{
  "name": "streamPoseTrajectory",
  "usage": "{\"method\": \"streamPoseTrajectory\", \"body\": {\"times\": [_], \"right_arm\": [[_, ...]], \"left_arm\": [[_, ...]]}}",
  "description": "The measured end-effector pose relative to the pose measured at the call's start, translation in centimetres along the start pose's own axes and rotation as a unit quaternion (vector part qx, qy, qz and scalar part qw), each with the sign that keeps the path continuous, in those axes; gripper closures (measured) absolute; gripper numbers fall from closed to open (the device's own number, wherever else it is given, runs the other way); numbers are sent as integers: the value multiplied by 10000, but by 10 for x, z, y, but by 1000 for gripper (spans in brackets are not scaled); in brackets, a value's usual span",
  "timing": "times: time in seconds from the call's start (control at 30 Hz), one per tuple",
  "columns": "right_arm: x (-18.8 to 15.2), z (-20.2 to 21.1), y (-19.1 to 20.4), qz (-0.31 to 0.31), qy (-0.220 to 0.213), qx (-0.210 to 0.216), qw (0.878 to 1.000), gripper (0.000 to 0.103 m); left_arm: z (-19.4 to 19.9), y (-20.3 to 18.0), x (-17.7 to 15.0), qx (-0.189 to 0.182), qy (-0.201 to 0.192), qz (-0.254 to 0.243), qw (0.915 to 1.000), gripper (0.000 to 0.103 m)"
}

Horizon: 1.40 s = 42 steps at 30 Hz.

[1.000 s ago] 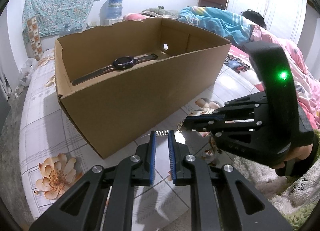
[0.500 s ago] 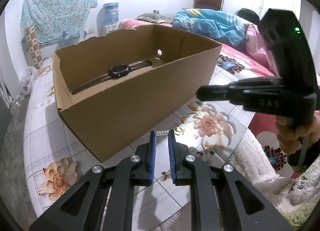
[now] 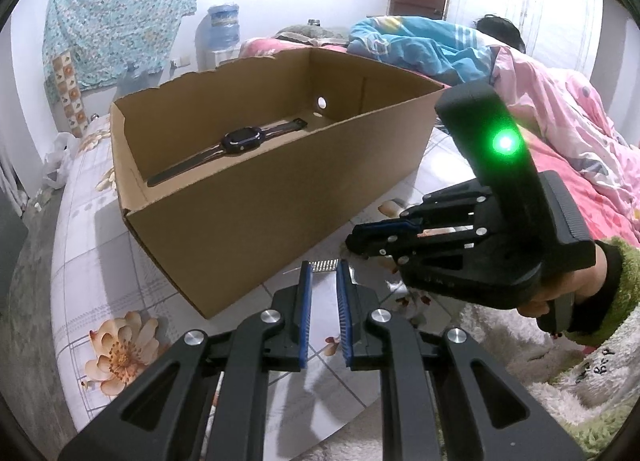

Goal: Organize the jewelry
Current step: 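Carry both held earrings up over the cardboard box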

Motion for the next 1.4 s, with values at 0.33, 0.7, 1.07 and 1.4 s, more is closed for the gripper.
{"method": "streamPoseTrajectory", "body": {"times": [0.33,0.7,1.07,1.4], "right_arm": [[18,36,-19,-915,-438,332,9943,103],[45,77,-26,-1175,-904,688,9866,101],[-4,6,-8,151,-59,-102,9998,88],[-5,0,-16,-38,39,57,10000,103]], "left_arm": [[2,3,0,17,-41,37,10000,91],[11,-5,8,21,-187,-117,9998,91],[9,-5,5,22,-127,-98,9999,91],[6,1,3,24,-101,18,9999,91]]}}
Point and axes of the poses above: each gripper's, at about its wrist camera, not at the fingertips, and z roughly against the way its jaws point, y to its left, x to its top, the point moved 8 cm from there along -z, roughly the way its jaws point, and after that the axes turned 13 degrees about -y, right-handed, at the moved point
